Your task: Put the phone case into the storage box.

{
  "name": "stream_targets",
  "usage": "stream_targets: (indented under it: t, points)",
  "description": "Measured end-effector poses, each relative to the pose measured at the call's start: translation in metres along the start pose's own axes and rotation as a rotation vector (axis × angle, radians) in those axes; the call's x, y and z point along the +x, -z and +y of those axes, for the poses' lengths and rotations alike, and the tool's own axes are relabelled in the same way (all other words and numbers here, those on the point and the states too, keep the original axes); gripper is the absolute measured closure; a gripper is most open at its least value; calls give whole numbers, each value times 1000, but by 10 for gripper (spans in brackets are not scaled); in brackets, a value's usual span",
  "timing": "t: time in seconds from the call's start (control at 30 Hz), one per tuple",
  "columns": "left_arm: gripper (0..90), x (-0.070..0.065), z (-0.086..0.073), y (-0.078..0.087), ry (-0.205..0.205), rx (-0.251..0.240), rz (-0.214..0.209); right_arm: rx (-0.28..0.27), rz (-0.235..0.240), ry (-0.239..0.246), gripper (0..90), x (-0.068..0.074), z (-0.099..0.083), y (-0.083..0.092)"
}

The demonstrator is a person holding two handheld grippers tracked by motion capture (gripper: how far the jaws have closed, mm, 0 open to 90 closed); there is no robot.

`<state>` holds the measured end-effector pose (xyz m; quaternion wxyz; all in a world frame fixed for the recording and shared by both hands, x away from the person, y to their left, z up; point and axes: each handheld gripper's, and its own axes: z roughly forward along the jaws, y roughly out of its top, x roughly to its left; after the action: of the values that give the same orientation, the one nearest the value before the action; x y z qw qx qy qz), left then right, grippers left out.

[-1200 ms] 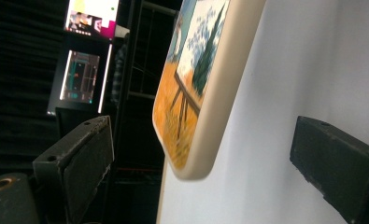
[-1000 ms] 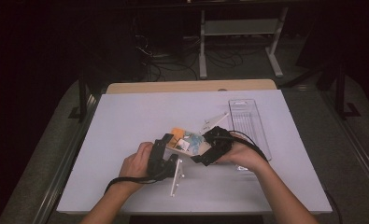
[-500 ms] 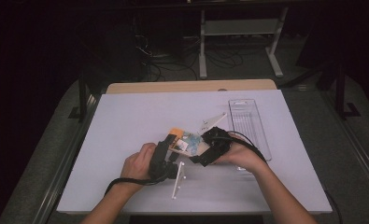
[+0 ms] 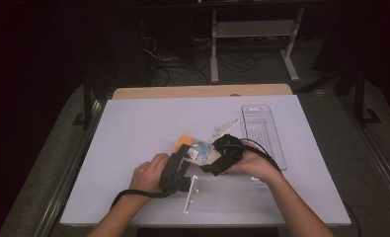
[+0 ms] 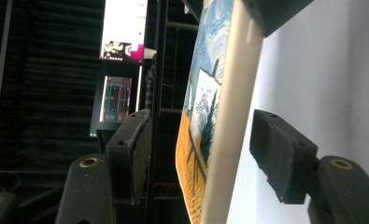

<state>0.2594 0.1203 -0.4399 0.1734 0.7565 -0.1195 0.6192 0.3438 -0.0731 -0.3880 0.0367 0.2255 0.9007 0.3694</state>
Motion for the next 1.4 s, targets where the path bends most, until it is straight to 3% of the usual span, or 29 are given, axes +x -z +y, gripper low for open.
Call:
stream_targets:
  t: [0.27, 0.77, 1.2, 1.4]
  points:
    - [501, -1, 2, 1, -31, -12, 5, 4, 9, -4, 98, 1, 0, -1]
    - [594, -3, 5, 2, -70, -25, 30, 3, 21, -8, 98, 2, 1, -1]
    - [745, -3, 6, 3, -91, -21, 1, -6, 23, -9, 98, 1, 1, 1]
    - [771, -4, 7, 3, -104, -20, -13, 7, 22, -12, 93, 0, 0, -1]
